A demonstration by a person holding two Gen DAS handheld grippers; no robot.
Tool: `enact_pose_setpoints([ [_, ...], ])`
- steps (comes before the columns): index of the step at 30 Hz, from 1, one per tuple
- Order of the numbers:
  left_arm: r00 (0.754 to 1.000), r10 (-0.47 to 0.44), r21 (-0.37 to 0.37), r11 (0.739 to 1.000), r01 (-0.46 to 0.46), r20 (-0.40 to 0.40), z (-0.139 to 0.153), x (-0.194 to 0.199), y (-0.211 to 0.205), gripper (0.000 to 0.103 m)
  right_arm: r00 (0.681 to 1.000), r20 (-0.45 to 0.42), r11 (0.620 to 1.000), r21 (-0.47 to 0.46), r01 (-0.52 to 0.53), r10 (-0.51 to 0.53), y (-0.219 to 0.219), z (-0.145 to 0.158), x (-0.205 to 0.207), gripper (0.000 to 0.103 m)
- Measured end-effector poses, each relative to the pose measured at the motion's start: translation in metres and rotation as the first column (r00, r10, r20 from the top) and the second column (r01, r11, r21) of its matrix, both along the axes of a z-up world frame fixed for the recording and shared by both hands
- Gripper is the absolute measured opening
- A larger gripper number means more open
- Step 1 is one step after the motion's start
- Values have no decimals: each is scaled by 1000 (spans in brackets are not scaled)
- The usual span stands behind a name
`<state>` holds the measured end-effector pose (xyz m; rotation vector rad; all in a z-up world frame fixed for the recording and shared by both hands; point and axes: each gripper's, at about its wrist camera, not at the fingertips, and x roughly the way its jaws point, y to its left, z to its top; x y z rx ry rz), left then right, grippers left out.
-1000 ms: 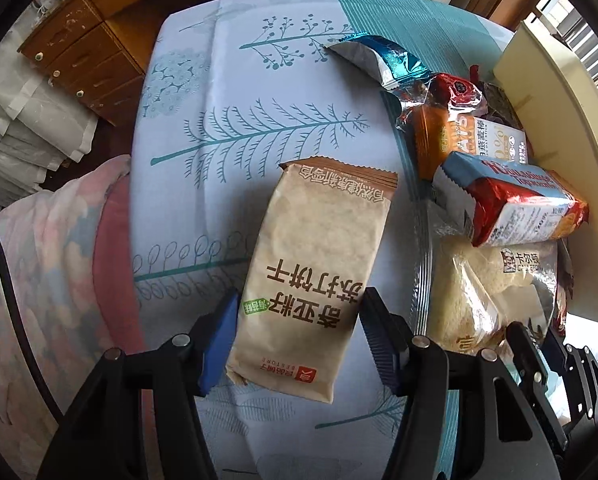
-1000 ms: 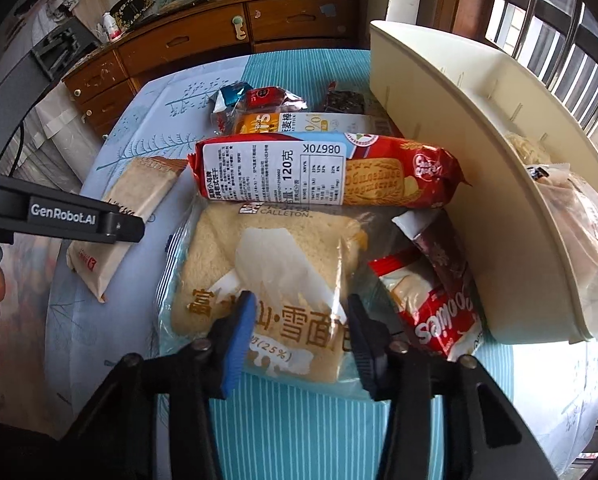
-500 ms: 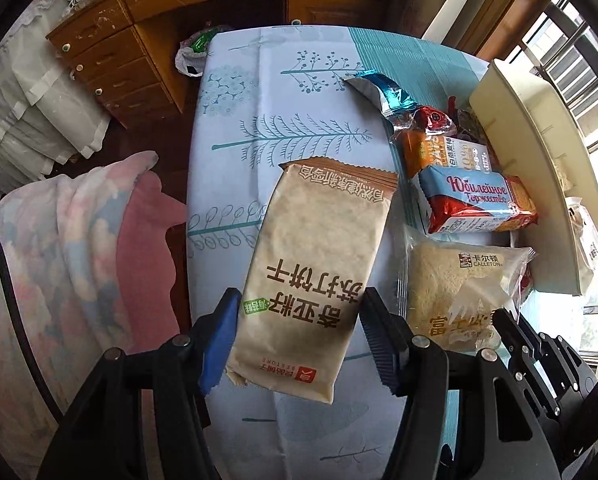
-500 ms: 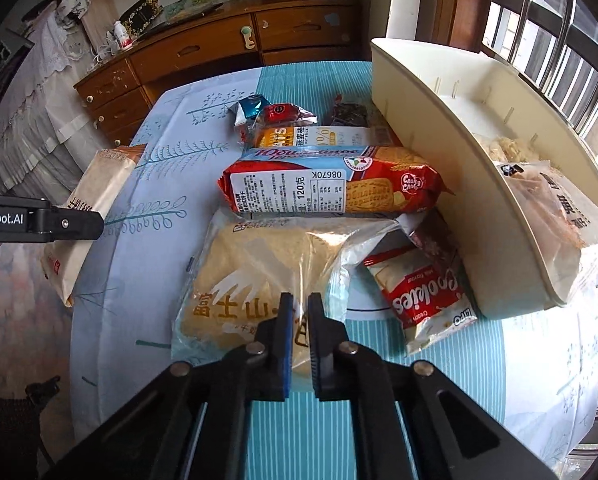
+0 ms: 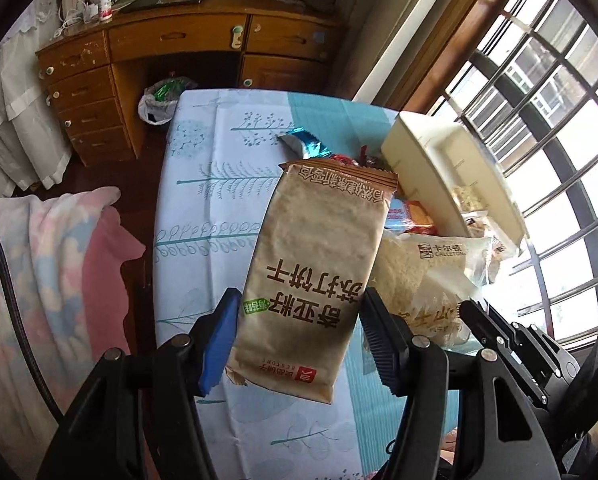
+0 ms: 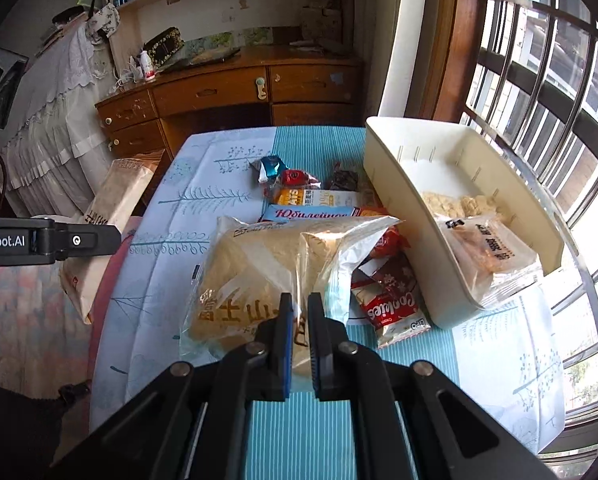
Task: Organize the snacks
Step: 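Lift both held packs into the white tray and open both grippers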
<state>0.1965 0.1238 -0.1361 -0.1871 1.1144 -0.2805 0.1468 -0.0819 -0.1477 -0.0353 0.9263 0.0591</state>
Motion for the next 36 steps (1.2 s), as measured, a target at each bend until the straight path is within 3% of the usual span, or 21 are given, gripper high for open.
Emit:
enact_pose_setpoints([
  [7,989,19,-78,997,-8,145,37,-26,-8,59,997,80,1000,7,4,-4,-9,32,-17,6],
  [17,976,88,-139,988,-60,201,68,-42,-25,59,993,117,1000,22,6,-9,-46,60,-18,6],
  [36,953,150,-160,981,-110,264,93,-15,-166,59,981,186,998,5,-59,57,-175,89,19,7],
])
